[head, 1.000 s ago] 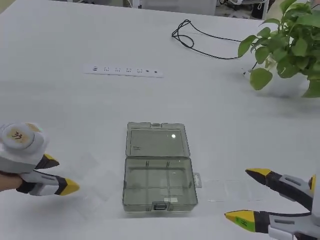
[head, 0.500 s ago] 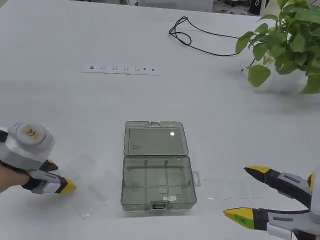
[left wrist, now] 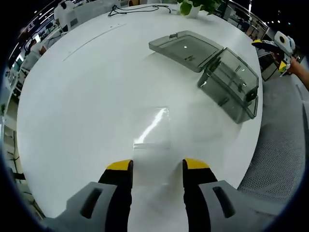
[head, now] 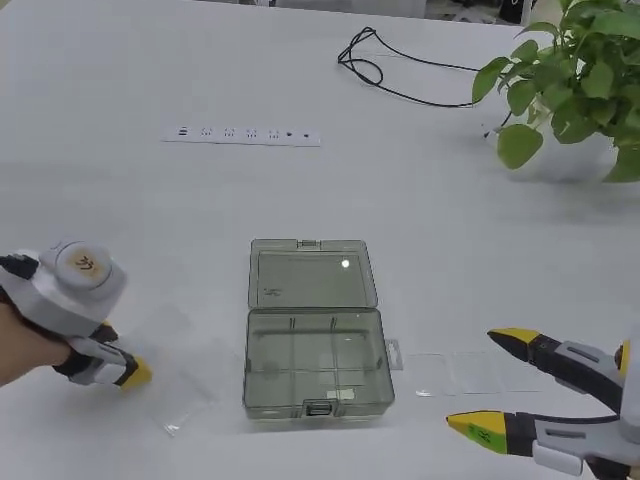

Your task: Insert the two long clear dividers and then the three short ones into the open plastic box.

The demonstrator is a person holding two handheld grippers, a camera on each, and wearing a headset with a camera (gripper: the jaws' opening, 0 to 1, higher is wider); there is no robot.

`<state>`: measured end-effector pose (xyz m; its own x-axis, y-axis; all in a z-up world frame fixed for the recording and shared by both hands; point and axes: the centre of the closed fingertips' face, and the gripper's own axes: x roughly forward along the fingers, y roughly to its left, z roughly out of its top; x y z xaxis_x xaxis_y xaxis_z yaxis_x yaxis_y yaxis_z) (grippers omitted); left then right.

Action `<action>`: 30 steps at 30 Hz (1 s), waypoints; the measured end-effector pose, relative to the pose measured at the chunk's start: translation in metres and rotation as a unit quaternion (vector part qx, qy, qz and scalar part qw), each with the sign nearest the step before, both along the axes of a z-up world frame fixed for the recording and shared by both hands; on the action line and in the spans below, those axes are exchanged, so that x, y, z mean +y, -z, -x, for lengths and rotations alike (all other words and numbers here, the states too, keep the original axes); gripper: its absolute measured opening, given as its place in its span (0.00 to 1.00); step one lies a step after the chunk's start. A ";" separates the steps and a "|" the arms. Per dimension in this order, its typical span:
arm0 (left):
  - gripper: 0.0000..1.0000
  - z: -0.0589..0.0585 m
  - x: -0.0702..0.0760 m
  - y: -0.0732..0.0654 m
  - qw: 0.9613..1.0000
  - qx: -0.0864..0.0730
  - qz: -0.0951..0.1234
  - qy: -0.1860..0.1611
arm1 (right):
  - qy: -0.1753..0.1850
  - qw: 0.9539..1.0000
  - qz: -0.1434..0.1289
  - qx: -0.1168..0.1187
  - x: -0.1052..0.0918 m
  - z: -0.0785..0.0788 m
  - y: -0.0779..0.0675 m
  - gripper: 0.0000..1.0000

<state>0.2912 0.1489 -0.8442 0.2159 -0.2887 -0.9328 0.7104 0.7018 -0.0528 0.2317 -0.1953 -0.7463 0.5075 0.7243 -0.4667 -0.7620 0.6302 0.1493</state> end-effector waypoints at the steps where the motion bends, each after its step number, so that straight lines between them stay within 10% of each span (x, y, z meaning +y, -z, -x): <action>1: 0.39 0.000 0.000 0.000 1.000 0.001 -0.006 0.004 | 0.000 1.000 -0.001 0.000 0.000 0.000 0.000 0.76; 30: 0.31 -0.003 0.004 0.002 0.999 0.017 -0.027 0.000 | 0.004 1.000 -0.002 0.002 -0.001 0.002 0.004 0.76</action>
